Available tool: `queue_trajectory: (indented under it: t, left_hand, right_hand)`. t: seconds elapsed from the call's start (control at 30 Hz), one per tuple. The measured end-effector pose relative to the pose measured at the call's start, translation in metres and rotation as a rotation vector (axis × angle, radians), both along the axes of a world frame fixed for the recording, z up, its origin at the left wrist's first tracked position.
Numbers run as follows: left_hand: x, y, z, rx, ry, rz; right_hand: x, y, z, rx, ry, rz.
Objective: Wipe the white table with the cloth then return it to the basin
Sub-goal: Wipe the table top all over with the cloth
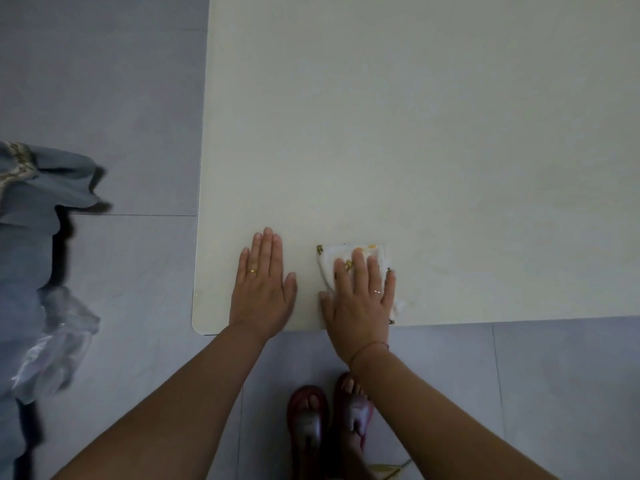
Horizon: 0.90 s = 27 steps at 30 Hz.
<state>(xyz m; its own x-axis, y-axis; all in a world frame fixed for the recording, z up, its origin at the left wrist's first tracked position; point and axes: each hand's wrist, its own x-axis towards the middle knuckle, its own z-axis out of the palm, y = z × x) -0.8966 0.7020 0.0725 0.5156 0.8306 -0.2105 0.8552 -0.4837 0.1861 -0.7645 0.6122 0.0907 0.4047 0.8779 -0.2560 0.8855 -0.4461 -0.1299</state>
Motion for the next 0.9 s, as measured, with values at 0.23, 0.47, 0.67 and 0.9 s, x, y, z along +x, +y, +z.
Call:
queue_trajectory:
  t: [0.23, 0.47, 0.67, 0.9]
  left_hand:
    - [0.021, -0.021, 0.002, 0.066, -0.044, 0.049]
    - [0.032, -0.042, -0.014, 0.112, -0.050, -0.025]
    - [0.032, -0.043, -0.013, 0.093, -0.035, -0.021]
    - [0.036, -0.042, -0.008, 0.078, -0.045, 0.006]
  right_hand:
    - [0.029, 0.000, -0.014, -0.055, -0.020, 0.223]
    - [0.110, -0.036, -0.025, 0.023, -0.046, 0.182]
    - [0.059, -0.025, -0.024, 0.000, -0.027, -0.238]
    - [0.124, -0.051, -0.020, 0.021, -0.111, 0.461]
